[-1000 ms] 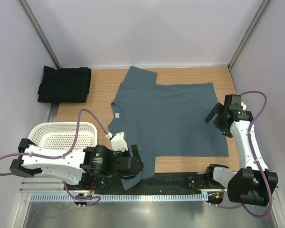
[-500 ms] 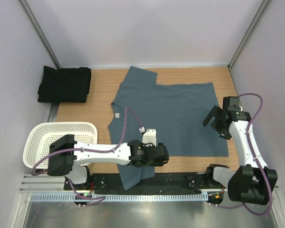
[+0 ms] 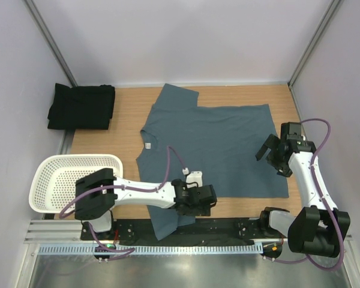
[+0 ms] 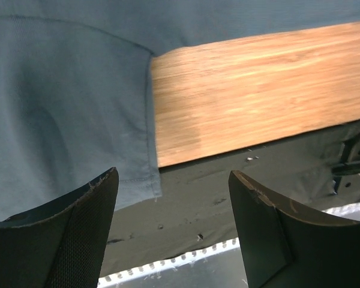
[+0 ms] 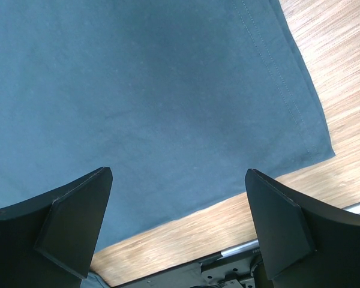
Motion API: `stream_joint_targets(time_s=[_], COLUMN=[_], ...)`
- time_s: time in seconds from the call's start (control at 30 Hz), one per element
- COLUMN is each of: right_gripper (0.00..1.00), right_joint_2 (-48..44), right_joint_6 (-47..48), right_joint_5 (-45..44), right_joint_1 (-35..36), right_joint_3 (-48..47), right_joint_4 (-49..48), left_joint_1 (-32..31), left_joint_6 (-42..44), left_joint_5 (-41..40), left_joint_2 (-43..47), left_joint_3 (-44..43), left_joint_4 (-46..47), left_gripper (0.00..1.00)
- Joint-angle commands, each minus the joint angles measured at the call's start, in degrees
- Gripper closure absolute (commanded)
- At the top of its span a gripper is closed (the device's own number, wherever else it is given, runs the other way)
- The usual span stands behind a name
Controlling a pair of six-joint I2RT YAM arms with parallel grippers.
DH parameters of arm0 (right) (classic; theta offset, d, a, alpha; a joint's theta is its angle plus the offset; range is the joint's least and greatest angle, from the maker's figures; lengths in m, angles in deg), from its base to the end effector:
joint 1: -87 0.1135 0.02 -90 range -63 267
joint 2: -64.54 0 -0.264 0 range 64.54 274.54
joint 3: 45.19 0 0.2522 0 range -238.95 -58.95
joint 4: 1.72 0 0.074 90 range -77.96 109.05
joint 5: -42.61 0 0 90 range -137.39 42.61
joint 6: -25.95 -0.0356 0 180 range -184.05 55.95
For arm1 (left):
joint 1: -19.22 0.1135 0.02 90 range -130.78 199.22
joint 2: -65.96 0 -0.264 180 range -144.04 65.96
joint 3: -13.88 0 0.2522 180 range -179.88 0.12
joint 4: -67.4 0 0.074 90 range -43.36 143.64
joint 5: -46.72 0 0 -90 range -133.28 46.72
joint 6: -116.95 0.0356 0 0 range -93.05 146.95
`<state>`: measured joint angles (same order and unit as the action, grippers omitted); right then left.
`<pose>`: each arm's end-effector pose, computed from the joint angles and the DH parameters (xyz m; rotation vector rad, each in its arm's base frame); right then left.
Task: Fold and stack the t-shirts
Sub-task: Fold the tshirt
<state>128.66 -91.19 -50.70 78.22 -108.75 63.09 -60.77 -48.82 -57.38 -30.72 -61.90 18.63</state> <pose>0.1999 -0.0330 0.2490 0.8513 2.5709 0.0171 0.0649 -0.3176 0.1840 0.0410 2.7992 -0.4180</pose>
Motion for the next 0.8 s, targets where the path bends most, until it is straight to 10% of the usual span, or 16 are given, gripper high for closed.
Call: stream_joint_targets(time_s=[0.0, 0.77], right_gripper=[0.00, 0.00], right_joint_2=[-0.4, 0.3], right_joint_6=[0.2, 0.5], right_joint_5=[-0.4, 1.3], right_joint_1=[0.2, 0.2], right_joint_3=[0.1, 0.1], right_joint_4=[-0.2, -1.2], left_joint_1=[0.5, -1.6], left_joint_6=[-3.3, -1.8], left_joint_5=[3.7, 9.2], left_joint_2=[-1.3, -3.9], left_joint_3=[1.8, -4.6], left_joint_4=[3.3, 3.4], left_gripper=[0.25, 0.30])
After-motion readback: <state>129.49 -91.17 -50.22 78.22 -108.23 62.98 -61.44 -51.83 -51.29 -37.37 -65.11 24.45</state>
